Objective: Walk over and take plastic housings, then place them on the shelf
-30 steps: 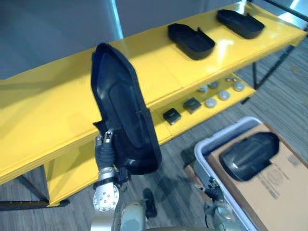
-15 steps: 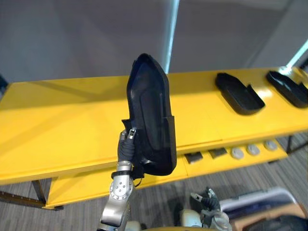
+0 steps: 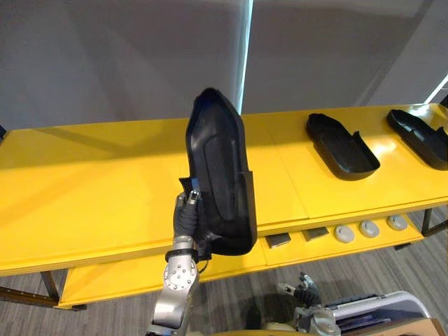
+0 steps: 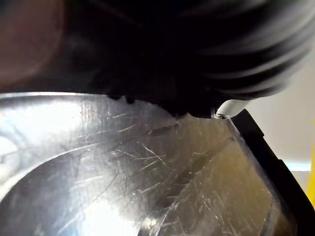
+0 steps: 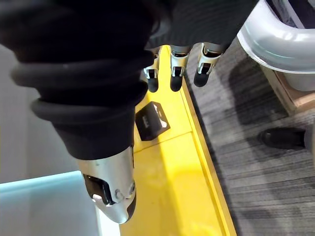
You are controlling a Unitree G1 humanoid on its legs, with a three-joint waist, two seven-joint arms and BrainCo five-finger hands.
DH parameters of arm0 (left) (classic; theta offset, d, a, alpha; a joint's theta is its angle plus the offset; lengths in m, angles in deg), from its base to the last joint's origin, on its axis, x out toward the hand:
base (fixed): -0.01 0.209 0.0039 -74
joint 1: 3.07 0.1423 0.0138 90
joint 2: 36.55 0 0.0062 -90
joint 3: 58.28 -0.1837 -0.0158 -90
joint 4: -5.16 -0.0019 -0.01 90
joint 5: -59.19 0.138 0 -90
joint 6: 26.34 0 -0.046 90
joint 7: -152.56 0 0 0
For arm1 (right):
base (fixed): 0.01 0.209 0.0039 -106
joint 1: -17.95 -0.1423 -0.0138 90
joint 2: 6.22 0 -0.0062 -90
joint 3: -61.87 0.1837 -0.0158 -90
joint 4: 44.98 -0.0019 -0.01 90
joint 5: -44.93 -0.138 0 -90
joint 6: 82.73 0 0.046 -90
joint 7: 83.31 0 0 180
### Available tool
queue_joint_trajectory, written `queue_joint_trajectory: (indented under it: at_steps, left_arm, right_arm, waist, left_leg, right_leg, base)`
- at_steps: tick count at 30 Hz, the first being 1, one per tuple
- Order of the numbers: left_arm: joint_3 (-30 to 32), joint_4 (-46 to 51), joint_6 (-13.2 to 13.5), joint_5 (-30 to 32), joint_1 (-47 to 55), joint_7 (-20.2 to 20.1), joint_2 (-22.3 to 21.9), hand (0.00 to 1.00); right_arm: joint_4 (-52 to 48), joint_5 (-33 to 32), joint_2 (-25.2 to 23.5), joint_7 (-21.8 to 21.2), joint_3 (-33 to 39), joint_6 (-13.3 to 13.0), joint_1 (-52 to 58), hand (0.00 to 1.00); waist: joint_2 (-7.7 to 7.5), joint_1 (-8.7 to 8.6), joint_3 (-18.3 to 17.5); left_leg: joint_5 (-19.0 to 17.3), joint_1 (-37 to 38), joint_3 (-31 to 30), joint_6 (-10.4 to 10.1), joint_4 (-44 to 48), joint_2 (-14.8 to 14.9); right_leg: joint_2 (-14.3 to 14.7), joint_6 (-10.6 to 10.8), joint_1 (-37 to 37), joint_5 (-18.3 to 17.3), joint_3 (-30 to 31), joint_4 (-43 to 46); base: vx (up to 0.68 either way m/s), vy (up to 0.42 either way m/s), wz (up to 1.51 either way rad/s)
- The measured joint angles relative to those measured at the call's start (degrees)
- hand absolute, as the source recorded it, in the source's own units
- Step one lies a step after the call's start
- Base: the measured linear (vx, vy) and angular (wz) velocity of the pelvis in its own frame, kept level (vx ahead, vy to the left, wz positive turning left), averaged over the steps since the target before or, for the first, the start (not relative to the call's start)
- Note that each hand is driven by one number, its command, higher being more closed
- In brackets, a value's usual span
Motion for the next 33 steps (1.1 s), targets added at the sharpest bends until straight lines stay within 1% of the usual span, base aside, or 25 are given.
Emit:
queue_joint_trajectory:
  at_steps: [2, 4, 5, 6, 8, 10, 13, 16, 17, 19, 21, 23, 27, 29, 30, 31, 33]
  left_arm:
    - [2.12, -4.17, -1.21, 2.02, -3.75, 1.37, 0.69, 1.0]
    - [3.22, -6.52, -1.71, 2.94, -6.23, 1.66, 0.99, 1.0]
    - [4.86, -10.06, -2.33, 3.83, -9.65, 2.57, 1.94, 1.0]
    - [5.55, -11.29, -2.73, 3.8, -10.81, 2.67, 2.24, 1.0]
    - [7.24, -15.45, -4.13, 3.81, -15.39, 3.3, 2.77, 1.0]
    - [8.79, -17.54, -4.54, 3.84, -18.28, 3.94, 3.12, 1.0]
    - [10.33, -21.45, -6.35, 4.39, -23.21, 4.35, 4.72, 1.0]
    - [11.73, -24.51, -7.19, 4.81, -27.33, 5.49, 5.28, 1.0]
    - [12.31, -25.7, -7.56, 4.78, -29.25, 5.98, 5.45, 1.0]
    - [13.02, -28.02, -7.83, 4.06, -31.93, 6.51, 6.63, 1.0]
    - [14.19, -30.45, -8.01, 3.23, -34.84, 6.9, 7.68, 1.0]
    - [15.32, -30.86, -8.25, 2.47, -36.04, 7.45, 8.38, 1.0]
    - [16.16, -33.0, -8.83, 1.21, -38.4, 7.66, 8.81, 1.0]
    - [16.98, -34.69, -8.98, -0.44, -39.45, 7.69, 8.85, 1.0]
    - [17.27, -34.87, -8.99, -0.83, -39.49, 7.69, 8.88, 1.0]
    - [17.4, -35.36, -9.0, -0.98, -39.49, 7.73, 8.85, 1.0]
    - [17.8, -36.44, -9.14, -1.18, -39.49, 7.72, 8.83, 1.0]
  right_arm:
    - [0.01, 0.05, 0.6, -0.53, -0.69, -0.01, 0.37, 0.0]
    - [0.01, 0.09, 0.74, -0.73, -0.78, 0.0, 0.45, 0.0]
    - [0.03, 0.14, 1.05, -0.94, -0.81, 0.0, 0.42, 0.0]
    - [0.09, 0.18, 1.21, -0.95, -0.81, 0.0, 0.45, 0.0]
    - [0.69, 0.74, 2.19, -0.99, -0.83, 0.02, 0.43, 0.0]
    - [1.19, 1.23, 2.77, -1.02, -0.82, 0.02, 0.28, 0.0]
    - [1.81, 1.73, 2.89, -1.07, -0.84, 0.07, 0.23, 0.0]
    - [1.81, 1.79, 2.85, -1.84, -0.89, 0.06, -0.01, 0.0]
    - [1.8, 1.8, 2.87, -2.16, -0.89, 0.05, -0.13, 0.0]
    - [1.77, 1.8, 2.89, -2.23, -0.89, 0.06, -0.59, 0.0]
    - [1.62, 1.8, 3.18, -2.23, -0.89, -0.01, -0.84, 0.0]
    - [1.6, 1.79, 3.26, -2.24, -0.89, -0.01, -1.39, 0.0]
    - [1.52, 1.77, 3.44, -2.25, -0.87, -0.09, -1.49, 0.0]
    - [1.52, 1.76, 3.57, -2.23, -0.84, -0.08, -1.87, 0.0]
    - [1.51, 1.75, 3.59, -2.22, -0.84, -0.08, -2.01, 0.0]
    - [1.37, 1.74, 3.68, -2.2, -0.81, -0.08, -2.34, 0.0]
    - [0.77, 1.74, 3.8, -2.19, -0.8, -0.08, -2.36, 0.0]
  waist:
    - [0.05, -1.04, -0.1]
    - [-0.02, -1.47, -0.16]
    - [-0.02, -2.52, -0.15]
    - [0.02, -2.66, -0.17]
    - [0.02, -3.51, -0.19]
    - [0.03, -4.26, -0.2]
    - [0.09, -5.4, -0.16]
    - [0.13, -5.78, -0.13]
    - [0.14, -5.79, -0.12]
    - [0.21, -5.93, 0.04]
    - [0.41, -6.92, 0.38]
    - [0.44, -7.35, 0.79]
    - [0.49, -7.56, 1.13]
    - [0.46, -7.78, 1.92]
    - [0.44, -7.91, 2.22]
    - [0.45, -8.48, 2.72]
    - [0.48, -8.64, 3.19]
  left_leg:
    - [0.14, -0.13, 0.13, -0.25, -0.26, -0.07]
    - [0.36, -0.14, 0.12, -0.59, -0.62, -0.16]
    - [0.58, -0.1, -0.18, -1.02, -0.78, -0.21]
    - [0.64, -0.04, -0.2, -1.1, -0.86, -0.21]
    - [0.95, 0.01, -0.19, -1.42, -1.47, -0.18]
    - [1.42, -0.07, -0.15, -1.49, -2.16, -0.23]
    - [1.75, -0.03, -0.15, -1.64, -2.7, -0.11]
    - [1.8, -0.05, 0.01, -1.55, -2.82, -0.2]
    - [1.93, -0.26, 0.22, -1.34, -2.93, -0.27]
    - [1.98, -0.34, 0.55, -1.26, -3.31, -0.45]
    - [2.17, -0.5, 0.55, -0.96, -3.72, -0.72]
    - [2.24, -0.67, 0.66, -0.84, -3.8, -0.85]
    - [2.24, -1.04, 0.65, -0.82, -4.17, -0.95]
    - [2.25, -1.06, 0.59, -0.8, -4.27, -1.02]
    - [2.26, -1.06, 0.58, -0.79, -4.27, -1.06]
    - [2.4, -1.09, 0.48, -0.57, -4.36, -1.17]
    - [2.51, -1.15, 0.42, -0.4, -4.5, -1.32]
  right_leg:
    - [-0.01, 0.06, -0.1, 0.01, 0.14, -0.21]
    - [0.0, 0.16, -0.45, -0.03, 0.26, -0.24]
    - [0.0, 0.24, -0.67, 0.03, 0.21, -0.25]
    - [0.03, 0.24, -0.69, 0.04, 0.23, -0.26]
    - [0.15, 0.3, -0.89, 0.08, 0.35, -0.27]
    - [0.16, 0.38, -1.42, 0.15, 0.41, -0.27]
    - [0.37, 0.36, -1.64, 0.18, 0.42, -0.28]
    - [0.38, 0.33, -1.94, 0.26, 0.58, -0.28]
    - [0.37, -0.15, -2.33, 0.79, 0.82, -0.28]
    - [0.32, -0.25, -2.77, 0.93, 1.27, -0.28]
    - [0.14, -0.22, -3.15, 1.01, 1.4, -0.27]
    - [0.08, -0.12, -3.45, 1.08, 1.58, -0.27]
    - [0.05, -0.11, -4.08, 1.09, 1.6, -0.27]
    - [0.02, -0.11, -4.13, 1.09, 1.6, -0.27]
    - [-0.02, -0.11, -4.13, 1.09, 1.58, -0.27]
    - [-0.11, -0.11, -4.14, 1.09, 1.54, -0.27]
    - [-0.26, -0.1, -4.25, 1.1, 1.5, -0.27]
  base:
    - [-0.1, 0.007, -0.07]
    - [-0.08, -0.014, -0.02]
    - [-0.05, -0.011, 0.01]
    - [-0.04, -0.003, -0.01]
    - [-0.04, 0.0, -0.03]
    - [0.0, 0.0, 0.0]
    - [0.0, 0.0, 0.0]
    - [0.02, 0.048, -0.04]
    - [0.02, 0.056, -0.11]
    - [0.02, 0.057, -0.1]
    - [0.03, 0.069, -0.03]
    - [0.02, 0.052, -0.04]
    - [0.02, 0.055, -0.03]
    - [0.01, 0.039, 0.0]
    - [-0.01, 0.038, 0.02]
    - [-0.01, 0.037, 0.04]
    - [-0.01, 0.037, 0.02]
